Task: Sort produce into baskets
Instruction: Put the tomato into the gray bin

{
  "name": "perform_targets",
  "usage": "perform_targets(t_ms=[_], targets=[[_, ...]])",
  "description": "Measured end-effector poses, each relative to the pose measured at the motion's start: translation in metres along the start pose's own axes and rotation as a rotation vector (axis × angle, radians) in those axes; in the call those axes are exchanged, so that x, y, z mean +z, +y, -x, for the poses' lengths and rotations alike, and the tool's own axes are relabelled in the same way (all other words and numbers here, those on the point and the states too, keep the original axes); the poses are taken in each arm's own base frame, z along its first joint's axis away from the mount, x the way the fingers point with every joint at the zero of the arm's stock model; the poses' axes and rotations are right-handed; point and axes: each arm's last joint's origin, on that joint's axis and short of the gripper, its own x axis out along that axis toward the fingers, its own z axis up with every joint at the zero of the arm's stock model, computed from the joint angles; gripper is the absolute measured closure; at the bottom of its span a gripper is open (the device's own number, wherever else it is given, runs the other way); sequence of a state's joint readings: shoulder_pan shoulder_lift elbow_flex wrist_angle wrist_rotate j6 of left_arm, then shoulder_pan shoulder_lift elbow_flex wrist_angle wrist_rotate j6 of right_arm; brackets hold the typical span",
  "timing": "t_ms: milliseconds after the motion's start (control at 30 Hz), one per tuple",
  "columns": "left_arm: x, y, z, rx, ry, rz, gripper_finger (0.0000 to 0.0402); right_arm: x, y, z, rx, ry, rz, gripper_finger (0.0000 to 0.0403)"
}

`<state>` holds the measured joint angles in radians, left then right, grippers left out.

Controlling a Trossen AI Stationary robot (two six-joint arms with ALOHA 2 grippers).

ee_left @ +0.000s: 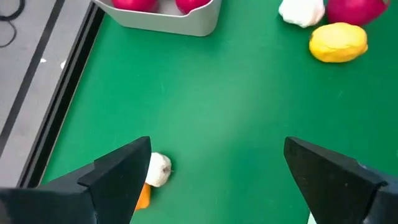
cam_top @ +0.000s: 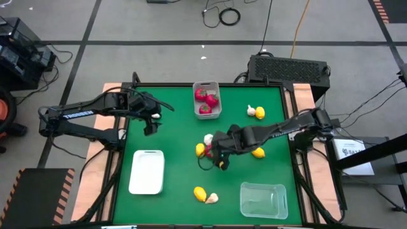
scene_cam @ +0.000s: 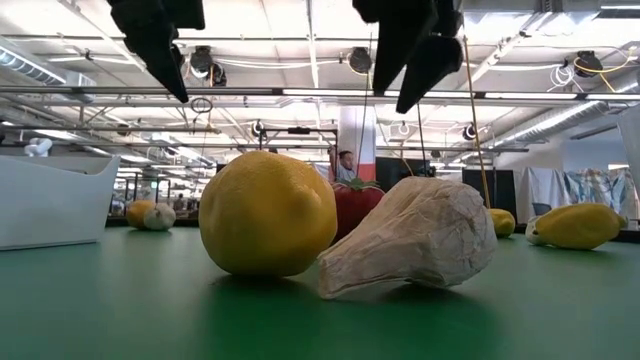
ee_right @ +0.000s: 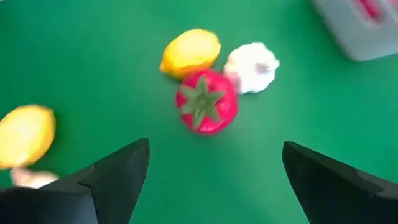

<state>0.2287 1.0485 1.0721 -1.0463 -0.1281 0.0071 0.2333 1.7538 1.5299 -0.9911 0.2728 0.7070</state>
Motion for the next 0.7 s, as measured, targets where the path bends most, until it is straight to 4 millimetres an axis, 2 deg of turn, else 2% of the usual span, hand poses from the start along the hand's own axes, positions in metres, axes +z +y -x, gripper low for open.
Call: perform_targets(t_ms=[167,300,500,600,700], targets=[[-0.002,-0.002,0.002,-0.077,-0.004,0.011,0.0027,-0.009,0.014,0.005,-0.021,-0.067,0.005,0.0046],[-0.018,-0.002,0.000,-0.076,-0.001,0.075,0.0027,-0.011,0.019,0.008,-0.017,-0.106,0.036,0.0046],[-0.041,-0.003,-0.003,-0.084,-0.084,0.222,0.0027,-0.011,0.016,0.011,-0.040,-0.105,0.162,0.0046],[-0.042,-0.003,-0.002,-0.103,-0.186,0.309,0.0027,-0.007,0.011,0.008,-0.053,-0.093,0.264,0.0046],[-0.035,-0.003,0.001,-0.130,-0.305,0.381,0.0027,0.001,0.002,0.005,-0.034,-0.061,0.372,0.0046]])
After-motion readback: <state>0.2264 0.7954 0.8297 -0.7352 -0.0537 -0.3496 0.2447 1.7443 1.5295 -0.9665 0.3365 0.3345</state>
